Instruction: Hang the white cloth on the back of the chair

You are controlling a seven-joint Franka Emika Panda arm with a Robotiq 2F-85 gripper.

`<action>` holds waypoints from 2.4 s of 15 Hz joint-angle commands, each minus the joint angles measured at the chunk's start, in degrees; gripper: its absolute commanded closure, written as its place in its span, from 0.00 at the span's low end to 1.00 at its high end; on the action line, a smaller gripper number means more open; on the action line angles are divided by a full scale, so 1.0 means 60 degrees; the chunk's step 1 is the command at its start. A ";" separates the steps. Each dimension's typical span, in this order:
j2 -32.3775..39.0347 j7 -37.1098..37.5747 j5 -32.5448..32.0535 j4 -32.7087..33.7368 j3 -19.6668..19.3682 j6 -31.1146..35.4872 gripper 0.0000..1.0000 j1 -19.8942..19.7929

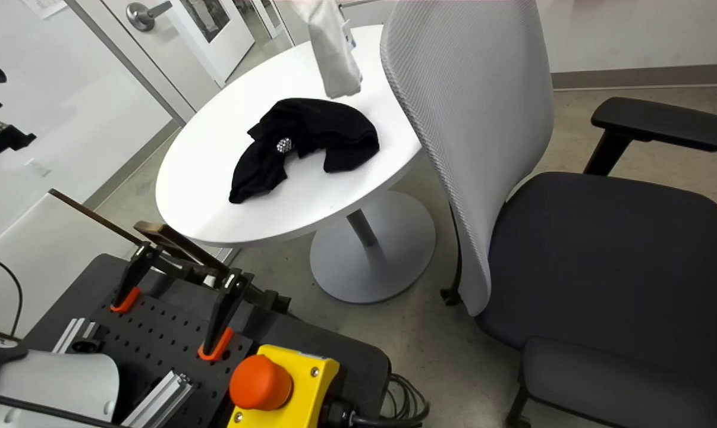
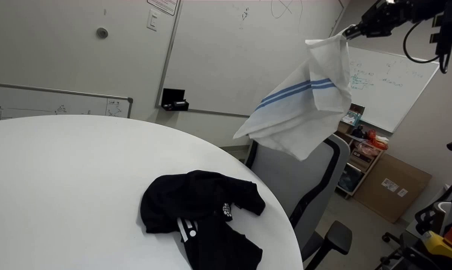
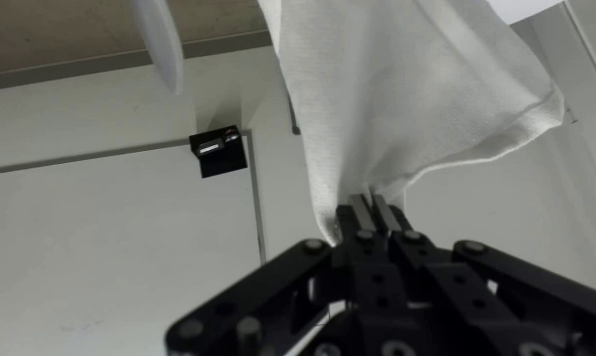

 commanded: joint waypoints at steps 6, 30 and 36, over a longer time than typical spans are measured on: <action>0.1447 -0.4501 0.6295 0.1907 -0.0484 -0.1172 0.99 -0.0407; 0.4274 -0.4497 0.9120 0.3482 -0.6931 -0.2563 0.35 0.3857; 0.3817 -0.5105 0.8530 0.3089 -0.6492 -0.4503 0.00 0.4148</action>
